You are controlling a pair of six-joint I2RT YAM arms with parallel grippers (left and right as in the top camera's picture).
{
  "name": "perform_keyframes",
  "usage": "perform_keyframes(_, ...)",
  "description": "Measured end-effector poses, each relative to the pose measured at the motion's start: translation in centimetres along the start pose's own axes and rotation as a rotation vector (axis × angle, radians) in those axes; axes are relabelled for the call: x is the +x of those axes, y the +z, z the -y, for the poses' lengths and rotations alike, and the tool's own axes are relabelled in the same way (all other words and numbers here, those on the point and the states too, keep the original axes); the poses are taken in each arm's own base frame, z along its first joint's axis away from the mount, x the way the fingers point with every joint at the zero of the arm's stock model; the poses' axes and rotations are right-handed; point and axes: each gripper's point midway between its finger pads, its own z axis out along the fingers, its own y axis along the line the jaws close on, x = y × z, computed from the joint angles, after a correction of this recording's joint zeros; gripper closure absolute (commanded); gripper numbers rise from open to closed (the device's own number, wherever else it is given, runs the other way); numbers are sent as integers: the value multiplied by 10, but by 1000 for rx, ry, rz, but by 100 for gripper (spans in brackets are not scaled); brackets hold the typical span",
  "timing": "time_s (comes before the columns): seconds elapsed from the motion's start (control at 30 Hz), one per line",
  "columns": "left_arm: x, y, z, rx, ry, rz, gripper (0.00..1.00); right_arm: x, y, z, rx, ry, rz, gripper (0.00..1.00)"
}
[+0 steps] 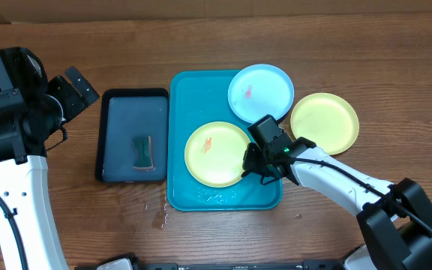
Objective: Clean dirty plates on tray and stack at the side
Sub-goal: 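Grasp the yellow plate rim and drag it toward the tray center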
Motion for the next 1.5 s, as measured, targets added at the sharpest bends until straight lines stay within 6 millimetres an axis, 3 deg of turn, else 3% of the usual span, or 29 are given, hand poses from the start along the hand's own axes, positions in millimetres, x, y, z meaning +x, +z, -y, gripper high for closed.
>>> perform_keyframes(0.13, 0, 0, 0, 0, 0, 0, 0, -18, -1, -7, -16, -6, 85, 92)
perform_keyframes(0.23, 0, 0, 0, 0, 0, 0, 0, -27, -2, -11, -31, -17, 126, 76)
perform_keyframes(0.3, 0, 0, 0, 0, 0, 0, 0, -28, -2, -10, -25, -23, 133, 72)
perform_keyframes(0.6, 0, 0, 0, 0, 0, 0, 0, -8, 0, -6, -22, -16, 35, 79)
perform_keyframes(0.87, 0, 0, 0, 0, 0, 0, 0, -5, 0, -7, -27, -4, 20, 79)
perform_keyframes(0.97, 0, 0, 0, 0, 0, 0, 0, -4, 4, -5, -20, -3, 14, 86)
perform_keyframes(1.03, 0, 0, 0, 0, 0, 0, 0, -2, 9, -2, -9, 0, 2, 96)
perform_keyframes(1.1, 0, 0, 0, 0, 0, 1, 0, -2, 11, -2, -6, 4, -1, 96)
perform_keyframes(1.4, 0, 0, 0, 0, 0, 0, 0, -10, 11, -6, -25, 3, 30, 95)
perform_keyframes(1.5, 0, 0, 0, 0, 0, 0, 0, -14, 10, -5, -15, 6, 47, 79)
